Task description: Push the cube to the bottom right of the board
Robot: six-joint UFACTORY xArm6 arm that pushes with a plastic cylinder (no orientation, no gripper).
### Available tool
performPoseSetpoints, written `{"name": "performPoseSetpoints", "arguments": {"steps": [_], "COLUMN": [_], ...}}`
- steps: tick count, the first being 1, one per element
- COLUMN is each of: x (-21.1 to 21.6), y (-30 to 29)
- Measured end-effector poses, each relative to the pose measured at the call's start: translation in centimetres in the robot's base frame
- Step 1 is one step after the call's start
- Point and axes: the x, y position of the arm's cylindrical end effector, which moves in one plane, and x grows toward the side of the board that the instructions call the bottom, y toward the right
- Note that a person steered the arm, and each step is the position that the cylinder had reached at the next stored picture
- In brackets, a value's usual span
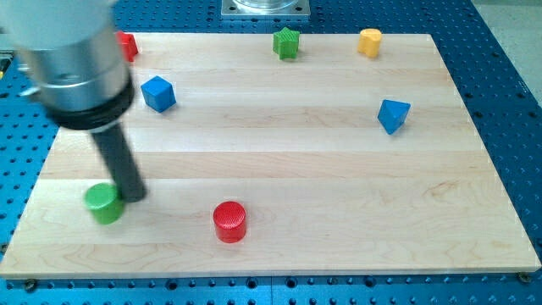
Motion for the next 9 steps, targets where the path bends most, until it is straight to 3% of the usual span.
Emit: {"name": "performPoseSetpoints", "arguments": {"steps": [1, 2, 3, 4, 5, 7, 8, 9], "x": [1.0, -5.9, -9.9, -18.4, -24.8, -24.9, -21.4, -17.0], "y": [-0.6, -2.6, 4.3, 8.9, 7.4, 0.4, -0.5, 8.6]}}
